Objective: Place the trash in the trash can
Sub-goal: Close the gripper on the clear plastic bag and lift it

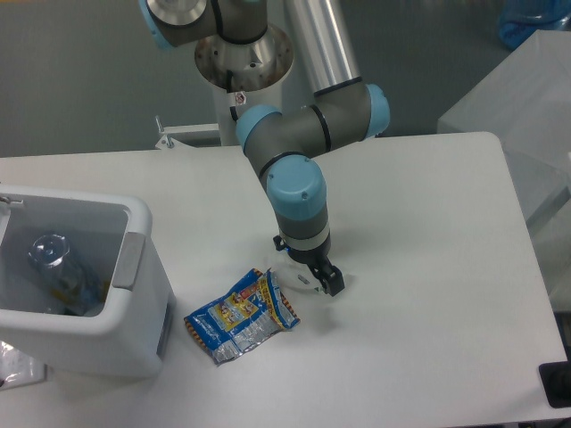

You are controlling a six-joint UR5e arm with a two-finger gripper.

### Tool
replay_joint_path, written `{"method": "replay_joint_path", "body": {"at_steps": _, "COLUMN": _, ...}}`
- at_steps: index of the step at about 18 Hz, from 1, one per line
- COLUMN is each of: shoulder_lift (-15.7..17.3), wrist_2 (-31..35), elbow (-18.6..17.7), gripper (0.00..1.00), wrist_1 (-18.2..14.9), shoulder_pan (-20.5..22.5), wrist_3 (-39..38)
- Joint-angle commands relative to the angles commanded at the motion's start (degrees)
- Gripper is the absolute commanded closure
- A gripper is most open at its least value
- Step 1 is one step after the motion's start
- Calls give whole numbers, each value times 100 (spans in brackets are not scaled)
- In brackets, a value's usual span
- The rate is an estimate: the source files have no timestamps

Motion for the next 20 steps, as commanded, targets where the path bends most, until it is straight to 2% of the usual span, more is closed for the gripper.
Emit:
{"method": "replay_joint_path", "body": {"at_steps": 8, "shoulder_lift": -62, "wrist_2": 44, "elbow": -53, "gripper": 0, "wrist_1": 36, "shoulder_pan": 0, "wrist_3": -62}}
{"method": "replay_joint_path", "body": {"at_steps": 9, "shoulder_lift": -62, "wrist_2": 53, "elbow": -53, "gripper": 3, "wrist_1": 44, "shoulder_pan": 0, "wrist_3": -62}}
{"method": "replay_joint_path", "body": {"at_steps": 14, "shoulder_lift": -53, "wrist_2": 44, "elbow": 17, "gripper": 38, "wrist_1": 27, "shoulder_pan": -9, "wrist_3": -254}}
{"method": "replay_joint_path", "body": {"at_steps": 17, "shoulder_lift": -53, "wrist_2": 35, "elbow": 70, "gripper": 64, "wrist_1": 27, "shoulder_pan": -9, "wrist_3": -369}}
{"method": "replay_joint_path", "body": {"at_steps": 20, "shoulder_lift": -53, "wrist_2": 35, "elbow": 79, "gripper": 79, "wrist_1": 27, "shoulder_pan": -9, "wrist_3": -501}}
